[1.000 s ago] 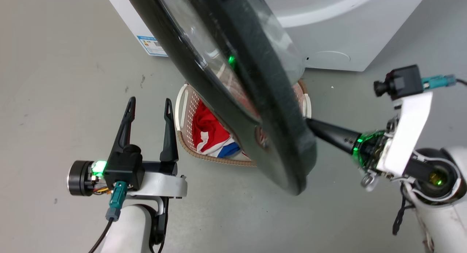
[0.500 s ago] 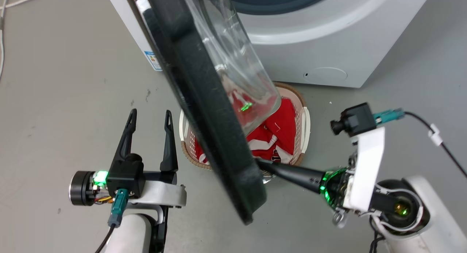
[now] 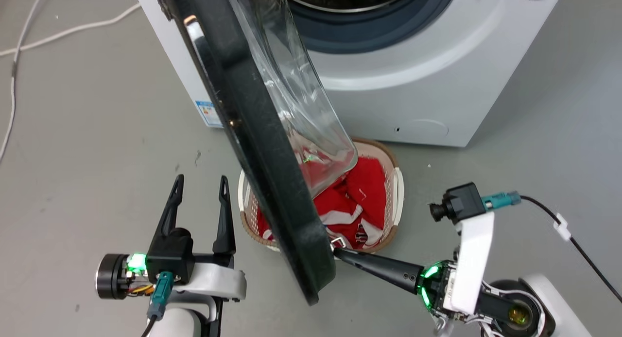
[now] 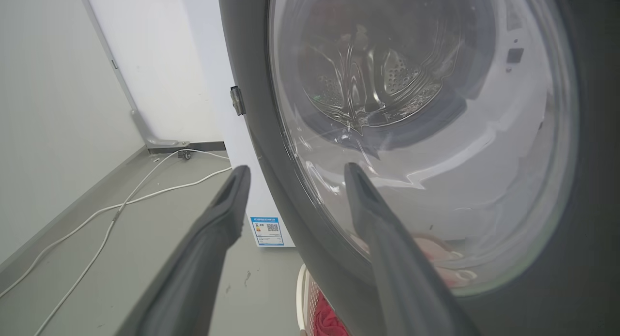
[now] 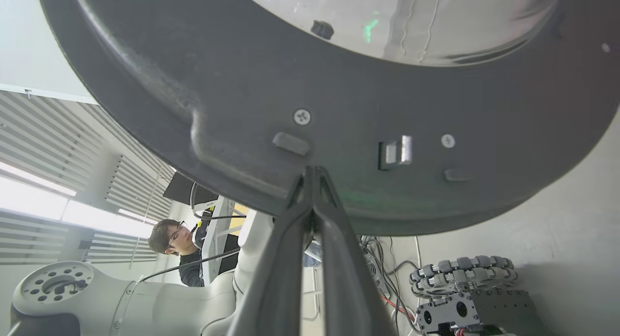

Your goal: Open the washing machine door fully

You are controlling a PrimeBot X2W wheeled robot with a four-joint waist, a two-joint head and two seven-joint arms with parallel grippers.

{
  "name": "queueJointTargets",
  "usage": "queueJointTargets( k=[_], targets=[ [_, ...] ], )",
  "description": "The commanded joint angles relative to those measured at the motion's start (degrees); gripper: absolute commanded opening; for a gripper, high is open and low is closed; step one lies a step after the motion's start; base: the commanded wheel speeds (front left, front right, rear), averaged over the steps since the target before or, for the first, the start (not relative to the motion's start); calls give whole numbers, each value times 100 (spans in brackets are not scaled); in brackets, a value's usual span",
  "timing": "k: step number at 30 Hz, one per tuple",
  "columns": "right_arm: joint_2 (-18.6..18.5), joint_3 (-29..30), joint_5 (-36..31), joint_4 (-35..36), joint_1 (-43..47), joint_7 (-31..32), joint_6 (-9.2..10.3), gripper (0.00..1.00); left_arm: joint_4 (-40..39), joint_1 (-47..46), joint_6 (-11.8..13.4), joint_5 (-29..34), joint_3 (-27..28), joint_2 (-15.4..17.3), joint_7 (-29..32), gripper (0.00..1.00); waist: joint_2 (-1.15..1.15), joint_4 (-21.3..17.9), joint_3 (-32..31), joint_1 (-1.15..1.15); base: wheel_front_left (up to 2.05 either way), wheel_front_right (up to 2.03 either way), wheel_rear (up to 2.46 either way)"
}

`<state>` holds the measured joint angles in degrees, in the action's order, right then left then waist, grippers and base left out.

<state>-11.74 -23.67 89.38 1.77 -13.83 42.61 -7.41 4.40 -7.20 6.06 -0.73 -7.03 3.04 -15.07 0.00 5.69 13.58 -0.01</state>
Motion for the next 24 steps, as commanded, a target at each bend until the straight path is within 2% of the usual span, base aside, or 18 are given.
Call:
queueJointTargets(
  k=[1,7,8,9,10,11,15,18,22,24],
  targets=[
    [17,48,-64,2,143,-124,-14,0,22,95,-22,21,15,11,-16,100,0,-26,-161,1,0,0,0],
    [89,445,-203,34,509,-873,-14,0,53,321,-25,8,52,37,-16,100,0,-57,-508,1,0,0,0],
    [100,529,-233,56,561,-1019,-14,8,56,368,-22,6,58,40,-16,100,0,-66,-562,1,0,0,0],
    [111,608,-280,84,616,-1173,-14,33,58,408,-17,4,68,45,-16,100,0,-76,-610,1,0,0,0],
    [117,675,-332,105,668,-1320,-14,79,57,449,-10,4,76,46,-16,100,0,-88,-662,1,0,0,0],
    [119,751,-411,129,714,-1500,-14,100,60,496,-4,2,83,47,-16,100,0,-101,-714,1,0,0,0],
    [117,984,-844,236,866,-2317,-14,100,62,656,12,-1,109,54,-16,100,0,-154,-893,1,0,0,0],
    [42,1143,-1577,206,917,-3343,-14,100,58,760,4,-15,125,66,-16,100,0,-192,-1020,1,0,0,0],
    [-185,1094,-2987,90,926,-5030,-14,100,38,863,-3,-20,152,79,-16,100,0,-238,-1154,1,0,0,0],
    [-201,1047,-3492,-65,969,-5574,-13,100,31,913,-4,-22,170,86,-16,100,0,-265,-1211,1,0,0,0]
  ],
)
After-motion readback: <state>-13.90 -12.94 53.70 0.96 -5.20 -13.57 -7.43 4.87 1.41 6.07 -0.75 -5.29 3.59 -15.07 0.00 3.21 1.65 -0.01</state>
